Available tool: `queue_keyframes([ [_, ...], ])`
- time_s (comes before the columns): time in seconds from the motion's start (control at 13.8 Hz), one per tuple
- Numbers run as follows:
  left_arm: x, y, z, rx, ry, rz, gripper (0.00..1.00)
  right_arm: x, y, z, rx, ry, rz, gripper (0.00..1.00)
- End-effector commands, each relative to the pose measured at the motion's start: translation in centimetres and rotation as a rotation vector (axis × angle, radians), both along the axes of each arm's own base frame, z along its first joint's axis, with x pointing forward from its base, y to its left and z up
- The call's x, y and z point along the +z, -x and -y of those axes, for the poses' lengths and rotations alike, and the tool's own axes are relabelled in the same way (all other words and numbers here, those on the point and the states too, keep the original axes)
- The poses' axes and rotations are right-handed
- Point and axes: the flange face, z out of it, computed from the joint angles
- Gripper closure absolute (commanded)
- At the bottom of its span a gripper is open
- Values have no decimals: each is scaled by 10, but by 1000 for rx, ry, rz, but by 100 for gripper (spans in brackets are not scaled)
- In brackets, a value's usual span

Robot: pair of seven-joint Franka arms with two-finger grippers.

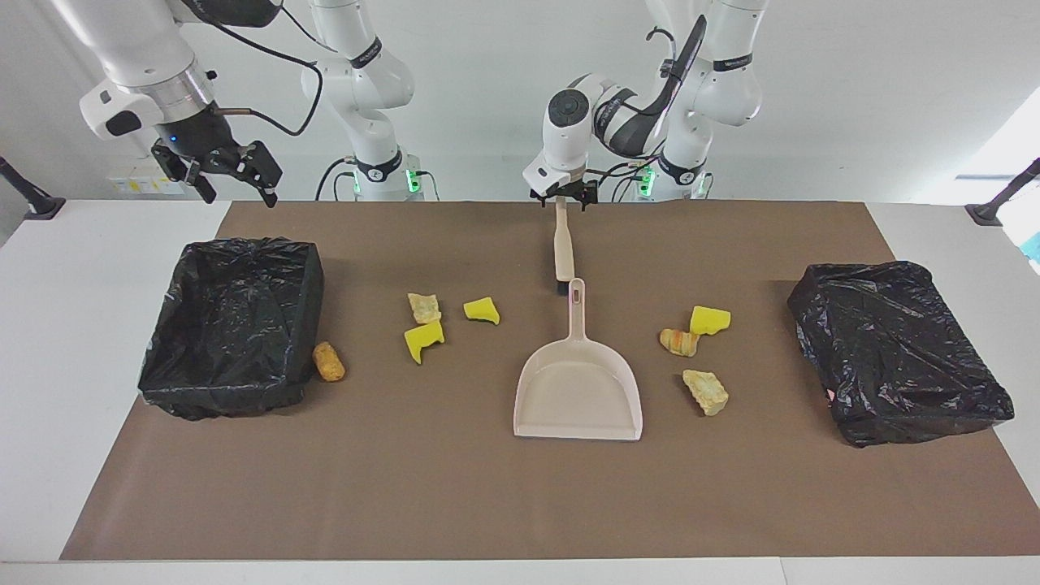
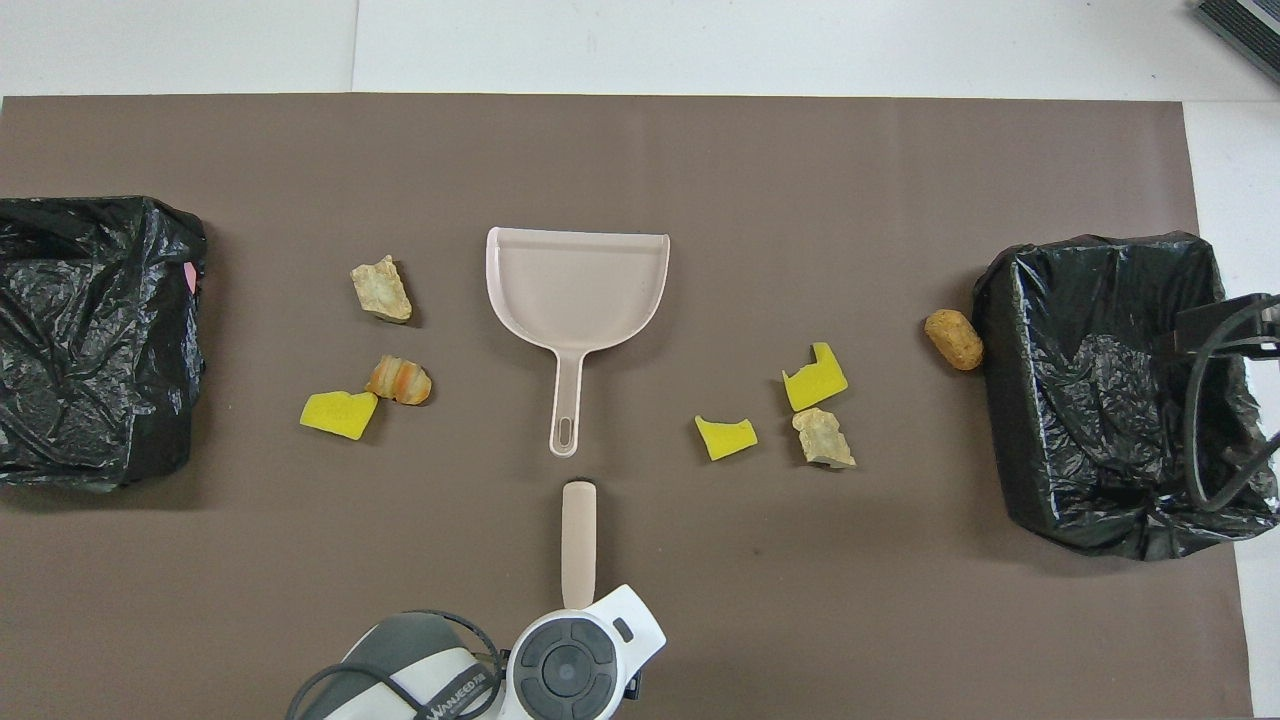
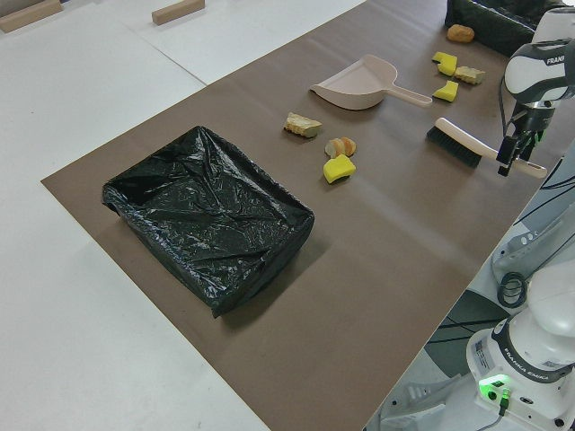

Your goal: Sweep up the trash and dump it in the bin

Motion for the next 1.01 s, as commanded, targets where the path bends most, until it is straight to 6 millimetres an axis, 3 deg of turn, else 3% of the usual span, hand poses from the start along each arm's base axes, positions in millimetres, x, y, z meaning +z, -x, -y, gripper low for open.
queue_keyframes([
  [0.0, 2, 6, -4, -4, 30, 8, 2, 2, 3, -4, -11, 5, 29, 0],
  [0.07, 4, 3, -4, -1, 33, 10, 19, -1, 1, -6, -13, 4, 31, 0],
  [0.14, 3, 3, -4, 0, 31, 8, 44, -5, -4, -14, -3, 4, 38, 0],
  [0.22, 3, 3, -4, -1, 29, 6, 85, -12, -9, -27, 20, 4, 46, 0],
  [0.29, 3, 4, -5, 0, 25, 2, 100, -18, -13, -29, 23, 5, 49, 0],
  [0.51, 5, 4, -4, -6, 18, -7, 100, -35, -21, -37, 28, -7, 32, 0],
  [0.72, 32, -6, -3, -6, -8, -54, 100, -53, -31, -51, 45, -7, 61, 0],
  [0.94, 53, -19, -22, 30, -45, -95, 100, -66, -36, -65, 67, -7, 63, 0],
])
